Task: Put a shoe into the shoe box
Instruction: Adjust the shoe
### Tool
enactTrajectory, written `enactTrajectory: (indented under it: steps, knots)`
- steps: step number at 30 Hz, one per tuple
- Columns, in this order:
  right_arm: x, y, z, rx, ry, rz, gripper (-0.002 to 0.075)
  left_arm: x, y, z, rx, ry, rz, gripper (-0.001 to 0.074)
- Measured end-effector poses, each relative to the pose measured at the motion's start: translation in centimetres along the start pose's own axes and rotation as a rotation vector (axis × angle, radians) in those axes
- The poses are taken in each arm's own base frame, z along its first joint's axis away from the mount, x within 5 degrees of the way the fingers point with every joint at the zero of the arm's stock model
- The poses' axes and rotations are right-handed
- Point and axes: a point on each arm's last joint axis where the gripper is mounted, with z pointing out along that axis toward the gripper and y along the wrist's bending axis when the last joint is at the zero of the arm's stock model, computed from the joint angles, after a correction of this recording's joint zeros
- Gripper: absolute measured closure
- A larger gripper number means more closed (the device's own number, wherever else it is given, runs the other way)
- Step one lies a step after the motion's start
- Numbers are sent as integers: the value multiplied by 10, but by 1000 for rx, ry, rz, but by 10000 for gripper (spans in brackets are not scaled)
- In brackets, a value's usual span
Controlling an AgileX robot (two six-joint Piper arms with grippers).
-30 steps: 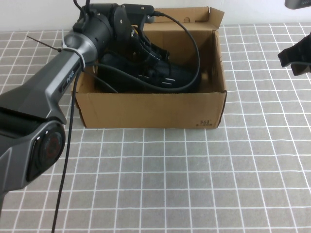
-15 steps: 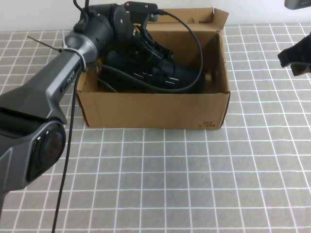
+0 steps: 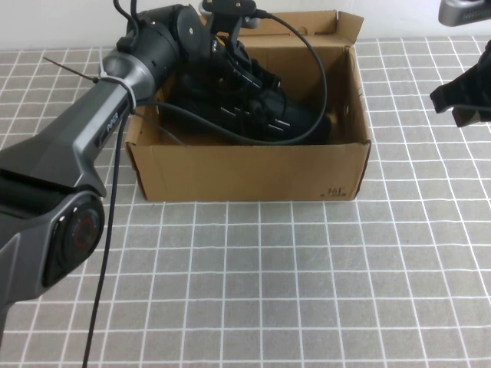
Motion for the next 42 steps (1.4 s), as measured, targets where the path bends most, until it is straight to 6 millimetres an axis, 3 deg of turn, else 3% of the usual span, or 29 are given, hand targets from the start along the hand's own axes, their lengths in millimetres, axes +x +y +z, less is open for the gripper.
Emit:
enactTrajectory:
  steps: [15, 23, 29, 33, 37, 40, 42]
  knots:
    - [0, 0, 0, 3, -3, -2, 742, -6, -4, 0, 44, -76, 17, 720]
    - [0, 0, 0, 2, -3, -1, 742, 3, -1, 15, 40, -58, 12, 722]
    - [0, 0, 0, 0, -3, 0, 742, 3, -1, 15, 41, -61, 10, 712]
    - [0, 0, 0, -2, -3, 1, 742, 5, -2, 15, 49, -43, 13, 603]
    - [0, 0, 0, -2, -3, 1, 742, 9, -1, 14, 68, 5, 9, 392]
    - [0, 0, 0, -3, -3, 2, 742, 7, -2, 5, 84, 28, 12, 266]
    - [0, 1, 0, -9, -1, 5, 742, -1, -4, -5, 86, 13, 21, 229]
